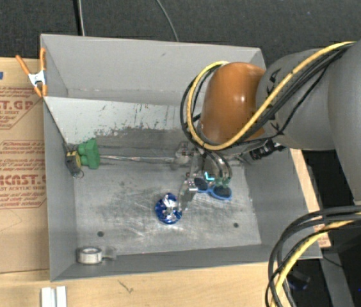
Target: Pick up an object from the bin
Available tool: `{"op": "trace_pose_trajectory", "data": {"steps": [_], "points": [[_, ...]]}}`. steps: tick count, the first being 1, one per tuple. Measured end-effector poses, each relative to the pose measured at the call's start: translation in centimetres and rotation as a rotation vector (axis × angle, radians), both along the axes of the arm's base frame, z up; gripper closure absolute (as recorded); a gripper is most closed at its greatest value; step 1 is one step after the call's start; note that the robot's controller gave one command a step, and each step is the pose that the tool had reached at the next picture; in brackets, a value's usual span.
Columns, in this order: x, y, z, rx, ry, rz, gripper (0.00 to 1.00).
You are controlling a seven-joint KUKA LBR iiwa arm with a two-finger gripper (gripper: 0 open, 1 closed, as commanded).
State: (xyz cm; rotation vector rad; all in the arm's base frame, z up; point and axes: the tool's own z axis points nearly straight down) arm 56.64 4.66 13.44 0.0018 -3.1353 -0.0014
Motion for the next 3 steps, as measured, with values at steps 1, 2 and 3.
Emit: {"op": "trace_pose_trajectory", "data": {"steps": [1, 2, 3], "points": [[-2.4, 0.1, -5.7, 0.0, -0.012, 0.043, 0.0], [-2.3, 0.1, -5.4, 0.001, -0.015, 0.043, 1.0], [-3.2, 0.7, 6.8, 0.0, -0.016, 0.049, 1.0]]}}
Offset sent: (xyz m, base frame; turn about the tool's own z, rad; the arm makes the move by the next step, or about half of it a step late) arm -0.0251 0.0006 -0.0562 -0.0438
